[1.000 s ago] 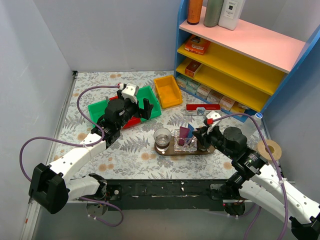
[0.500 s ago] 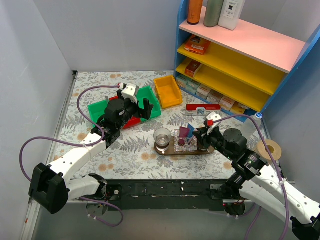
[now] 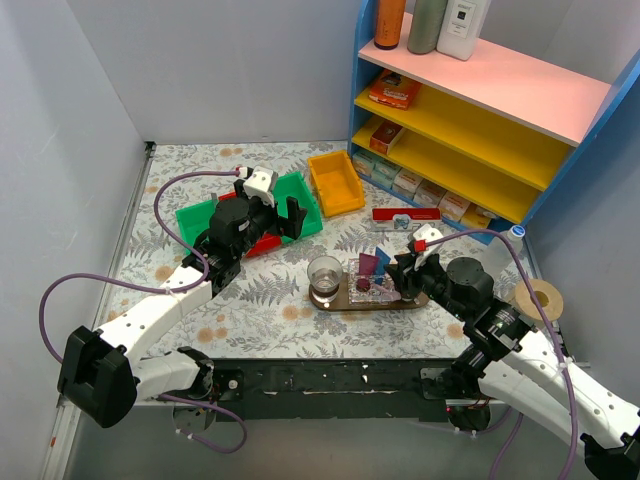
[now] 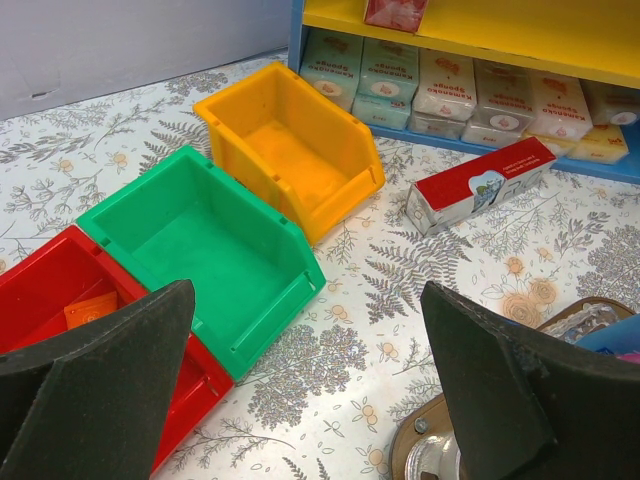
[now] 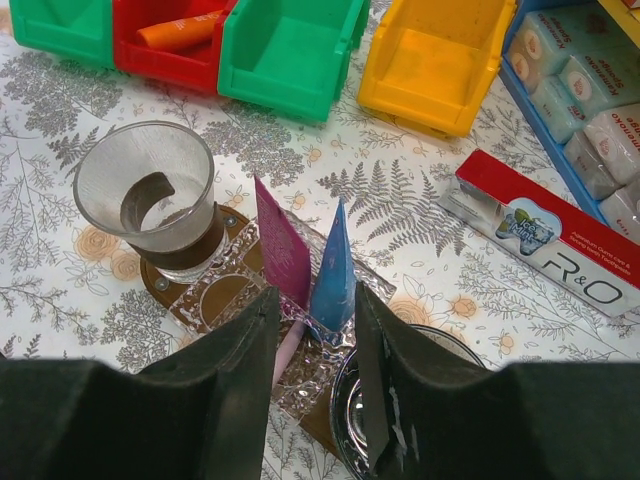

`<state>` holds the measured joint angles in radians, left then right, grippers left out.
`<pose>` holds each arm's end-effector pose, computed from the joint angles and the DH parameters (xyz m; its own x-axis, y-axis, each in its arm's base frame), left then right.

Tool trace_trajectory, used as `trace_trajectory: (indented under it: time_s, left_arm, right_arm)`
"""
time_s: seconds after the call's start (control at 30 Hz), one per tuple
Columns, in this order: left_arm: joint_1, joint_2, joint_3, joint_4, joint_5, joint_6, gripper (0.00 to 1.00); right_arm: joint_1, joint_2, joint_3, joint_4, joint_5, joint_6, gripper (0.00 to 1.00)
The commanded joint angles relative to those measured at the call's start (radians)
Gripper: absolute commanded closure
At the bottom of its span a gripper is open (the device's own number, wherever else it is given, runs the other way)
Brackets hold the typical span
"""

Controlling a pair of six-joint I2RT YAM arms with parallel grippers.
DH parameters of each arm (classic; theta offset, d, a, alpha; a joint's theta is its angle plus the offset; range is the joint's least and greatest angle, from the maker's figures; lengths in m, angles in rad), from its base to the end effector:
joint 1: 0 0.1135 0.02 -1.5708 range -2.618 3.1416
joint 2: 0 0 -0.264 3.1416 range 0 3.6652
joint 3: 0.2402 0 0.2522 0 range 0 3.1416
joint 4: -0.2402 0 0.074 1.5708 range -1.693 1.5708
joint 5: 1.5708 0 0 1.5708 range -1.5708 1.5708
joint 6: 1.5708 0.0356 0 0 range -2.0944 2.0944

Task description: Prepare toiletry sets of a toothbrush and toothpaste on the tray

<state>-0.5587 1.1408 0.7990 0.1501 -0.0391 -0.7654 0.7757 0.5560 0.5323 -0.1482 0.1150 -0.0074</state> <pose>0.2283 -0.1411 0.3070 -0.4609 -0.5283 -0.7131 0.2466 0.6956 -0.6748 0.1098 0.1020 0.2883 -0.1176 -0.1256 -0.9851 -0.6158 0.7875 -0.0269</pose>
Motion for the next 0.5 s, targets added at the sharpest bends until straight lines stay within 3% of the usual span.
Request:
trace_trajectory:
  time_s: [0.0, 0.47]
  left_arm:
    - [0.002, -0.003, 0.026, 0.0, 0.008, 0.014, 0.02]
    - [0.003, -0.001, 0.028, -0.001, 0.01, 0.014, 0.02]
  right_arm:
    - [0.007, -0.01, 0.0, 0.036, 0.015, -0.005, 0.56]
    - [0.007, -0.008, -0.006, 0.038, 0.026, 0.001, 0.52]
